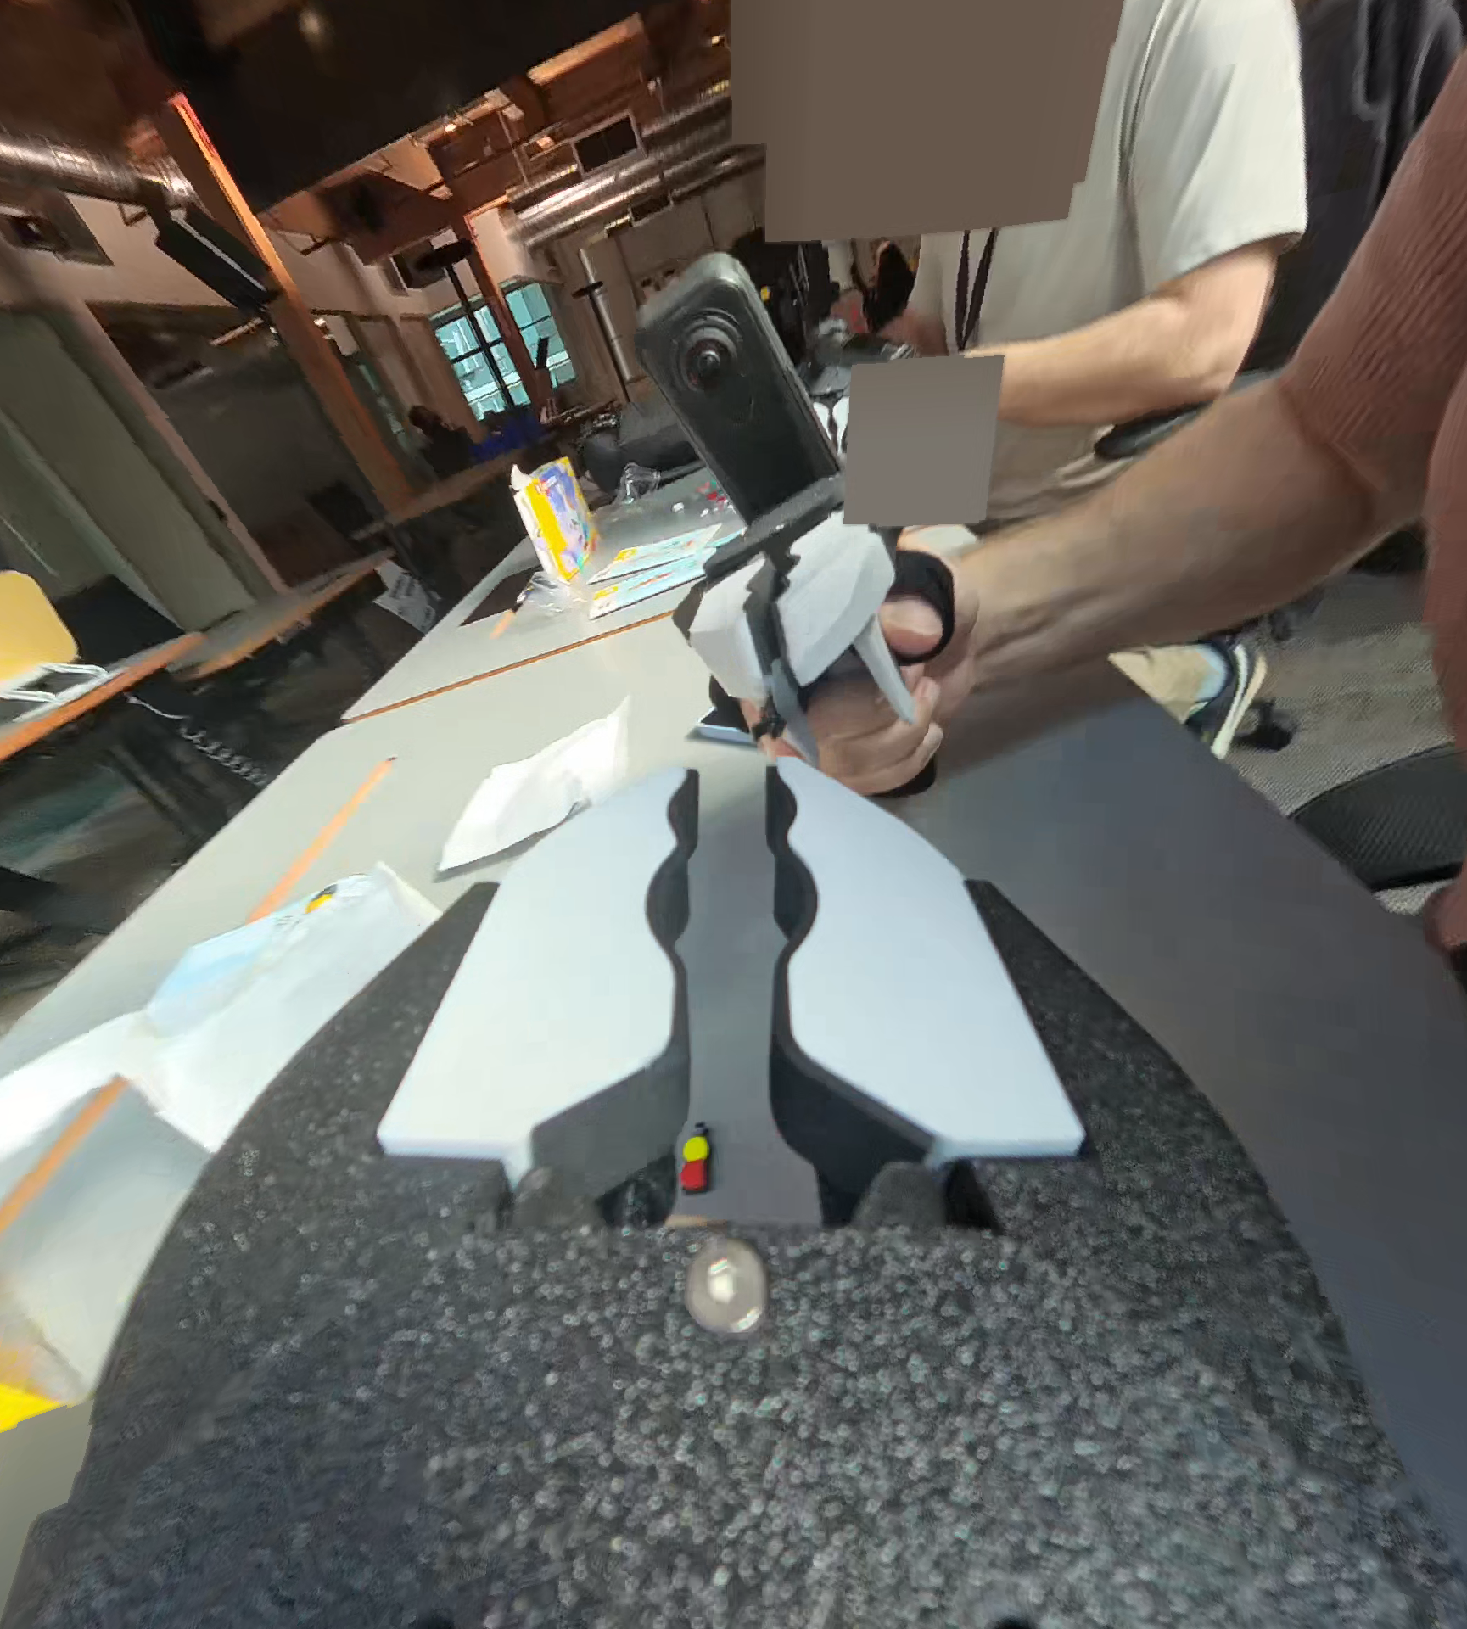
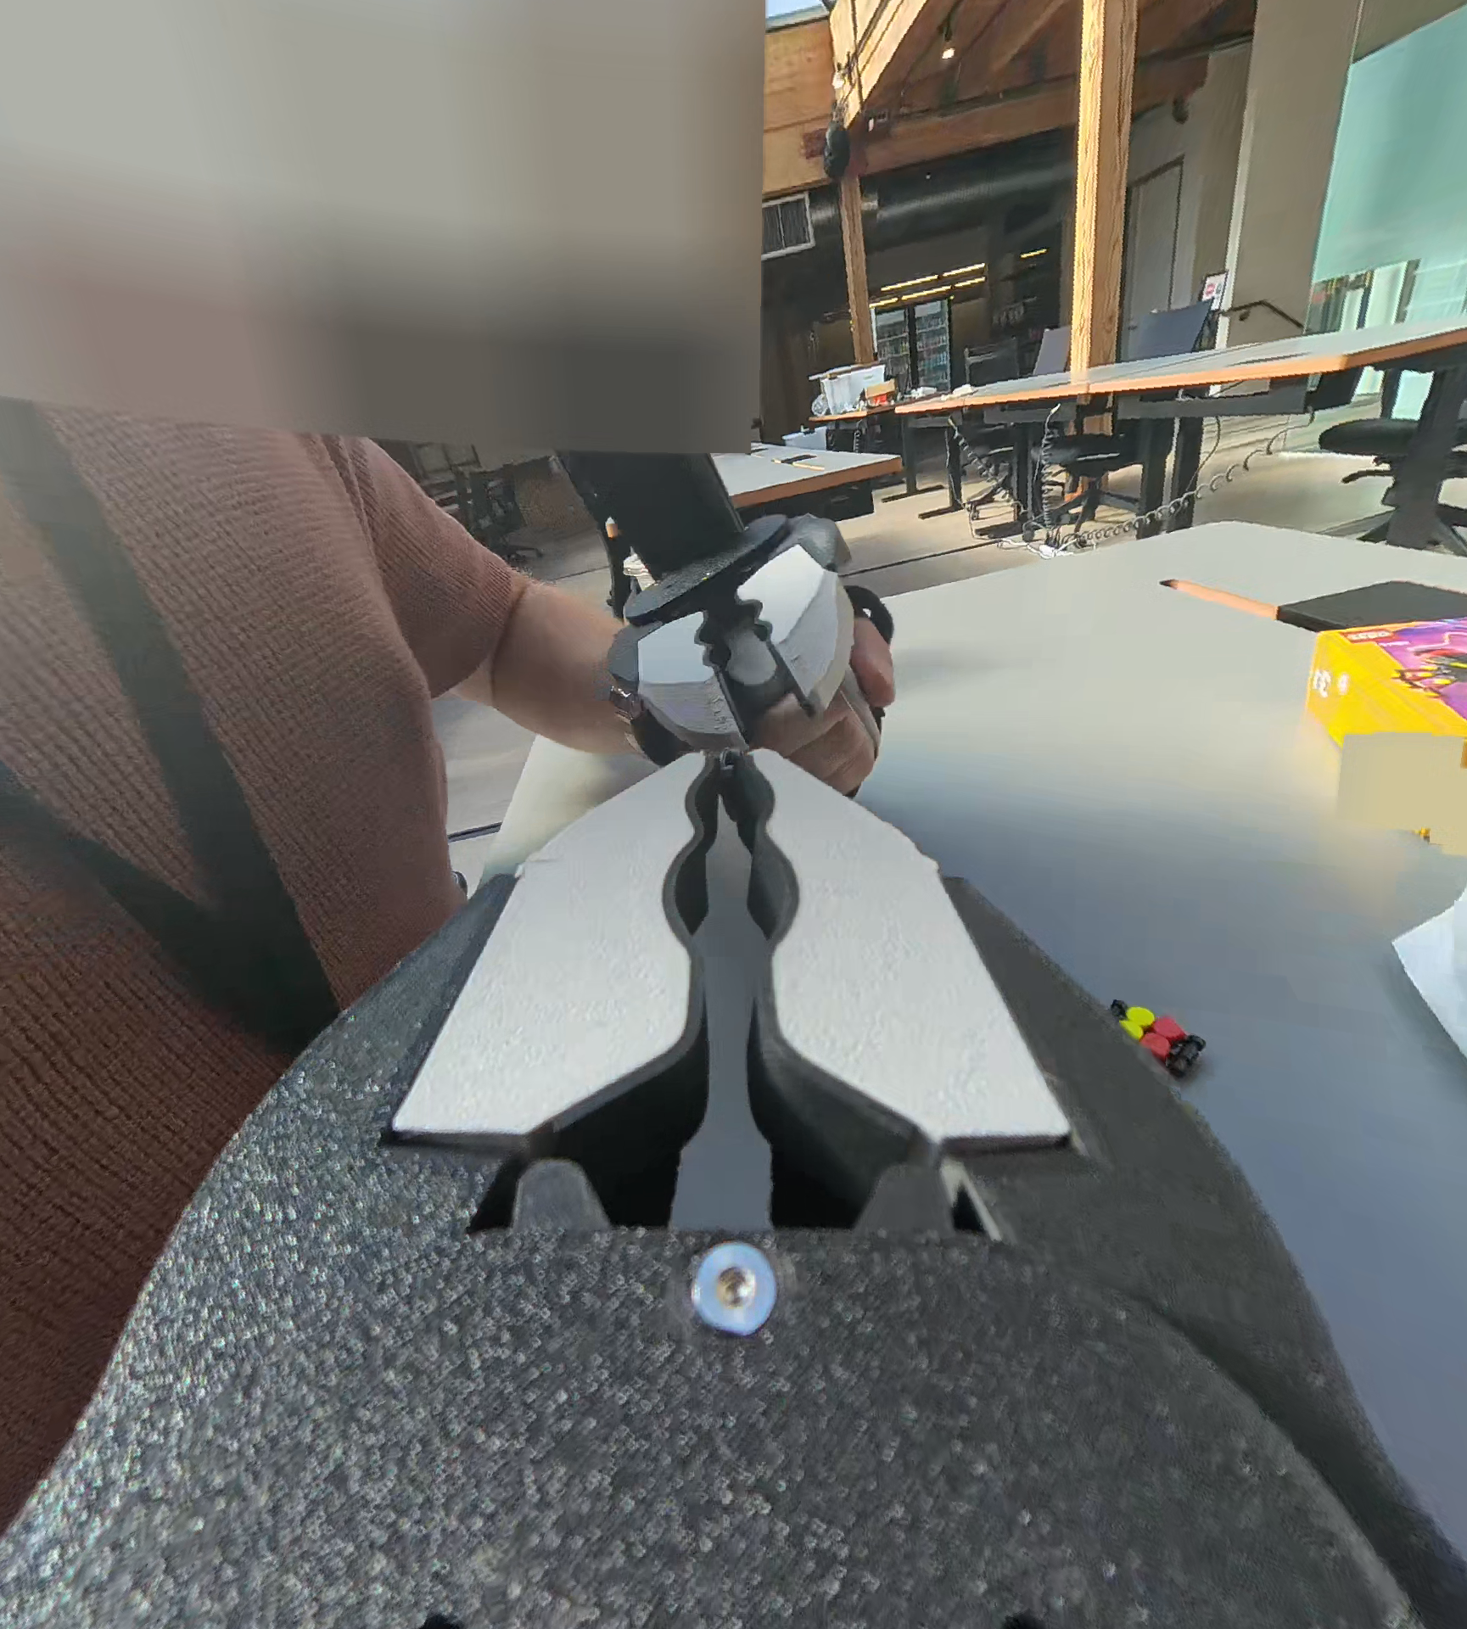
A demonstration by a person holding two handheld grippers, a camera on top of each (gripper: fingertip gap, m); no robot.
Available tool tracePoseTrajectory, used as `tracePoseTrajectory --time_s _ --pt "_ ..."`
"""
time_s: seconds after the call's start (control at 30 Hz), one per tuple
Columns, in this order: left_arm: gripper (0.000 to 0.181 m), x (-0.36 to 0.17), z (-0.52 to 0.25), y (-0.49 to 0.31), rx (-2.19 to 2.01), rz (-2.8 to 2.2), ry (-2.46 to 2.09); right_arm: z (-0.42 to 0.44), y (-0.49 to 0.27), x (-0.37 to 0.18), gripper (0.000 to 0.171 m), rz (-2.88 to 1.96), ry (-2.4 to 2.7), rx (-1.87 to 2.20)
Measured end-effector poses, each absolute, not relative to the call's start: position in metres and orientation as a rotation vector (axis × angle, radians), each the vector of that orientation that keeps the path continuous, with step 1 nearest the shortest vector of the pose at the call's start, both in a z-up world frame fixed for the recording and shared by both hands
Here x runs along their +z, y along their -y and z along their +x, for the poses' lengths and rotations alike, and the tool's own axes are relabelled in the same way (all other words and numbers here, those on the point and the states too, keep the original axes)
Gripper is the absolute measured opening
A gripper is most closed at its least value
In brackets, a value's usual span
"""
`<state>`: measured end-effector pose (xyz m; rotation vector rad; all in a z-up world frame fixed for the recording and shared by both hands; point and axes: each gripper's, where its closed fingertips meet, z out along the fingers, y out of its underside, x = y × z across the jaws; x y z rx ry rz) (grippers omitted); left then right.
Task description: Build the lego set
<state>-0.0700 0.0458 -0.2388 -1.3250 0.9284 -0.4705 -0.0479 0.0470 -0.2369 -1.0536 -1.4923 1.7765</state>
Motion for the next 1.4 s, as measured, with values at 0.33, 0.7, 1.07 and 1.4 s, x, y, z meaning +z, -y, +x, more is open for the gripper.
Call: tracePoseTrajectory --time_s 0.33,0.7,1.07,1.4 --pt "0.005 -0.246 -0.047 -0.039 -0.613 -1.340 -1.038 -0.050 -0.032 -0.236 0.004 -1.011 1.574 1.805" --pt "0.004 -0.260 -0.049 -0.039 -0.732 -1.507 -1.014 -0.055 -0.033 -0.252 0.004 -0.992 1.782 1.371" --pt "0.004 -0.258 -0.058 -0.043 -0.995 -1.553 -0.813 -0.051 -0.027 -0.269 0.004 -0.722 1.974 0.945" --pt "0.006 -0.250 -0.143 -0.189 -0.318 -1.820 -1.036 -0.099 -0.205 -0.232 0.004 -1.295 1.608 0.890"
